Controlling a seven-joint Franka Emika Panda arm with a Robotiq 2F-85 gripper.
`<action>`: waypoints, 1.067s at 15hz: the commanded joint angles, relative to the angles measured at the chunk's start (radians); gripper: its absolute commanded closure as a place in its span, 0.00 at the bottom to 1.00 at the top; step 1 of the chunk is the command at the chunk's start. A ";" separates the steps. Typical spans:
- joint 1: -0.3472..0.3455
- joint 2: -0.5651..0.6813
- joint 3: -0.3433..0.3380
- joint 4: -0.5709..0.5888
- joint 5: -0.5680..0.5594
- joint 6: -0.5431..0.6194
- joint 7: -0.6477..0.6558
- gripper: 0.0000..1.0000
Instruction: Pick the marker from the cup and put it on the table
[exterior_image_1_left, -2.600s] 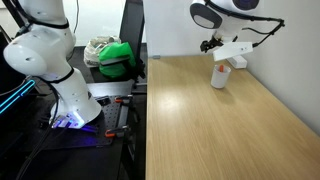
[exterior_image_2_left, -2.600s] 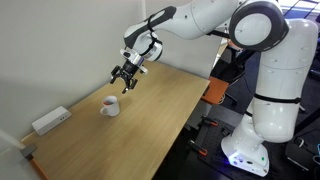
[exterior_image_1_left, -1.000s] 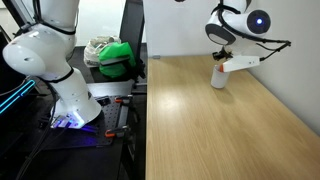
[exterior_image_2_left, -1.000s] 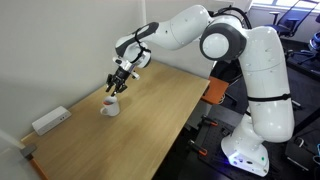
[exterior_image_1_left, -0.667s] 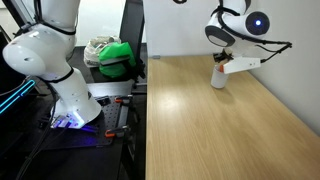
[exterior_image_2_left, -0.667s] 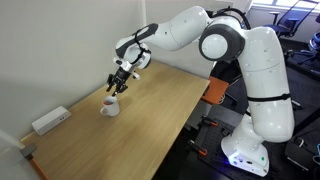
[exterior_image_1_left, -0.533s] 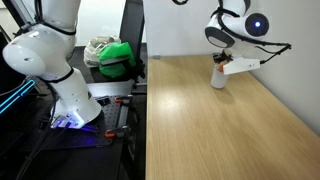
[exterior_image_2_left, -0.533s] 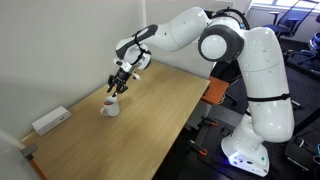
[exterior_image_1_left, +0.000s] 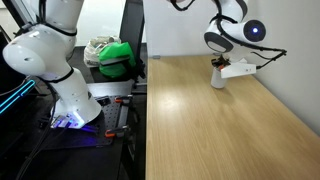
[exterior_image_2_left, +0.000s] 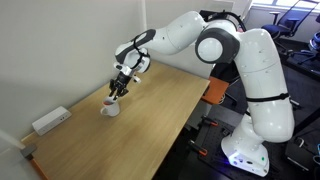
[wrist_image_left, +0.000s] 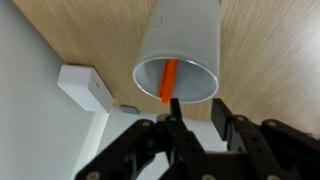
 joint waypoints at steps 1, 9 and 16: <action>-0.001 0.033 0.024 0.043 -0.044 0.034 0.051 0.59; -0.003 0.093 0.059 0.117 -0.123 0.043 0.115 0.58; -0.010 0.142 0.082 0.188 -0.180 0.043 0.164 0.59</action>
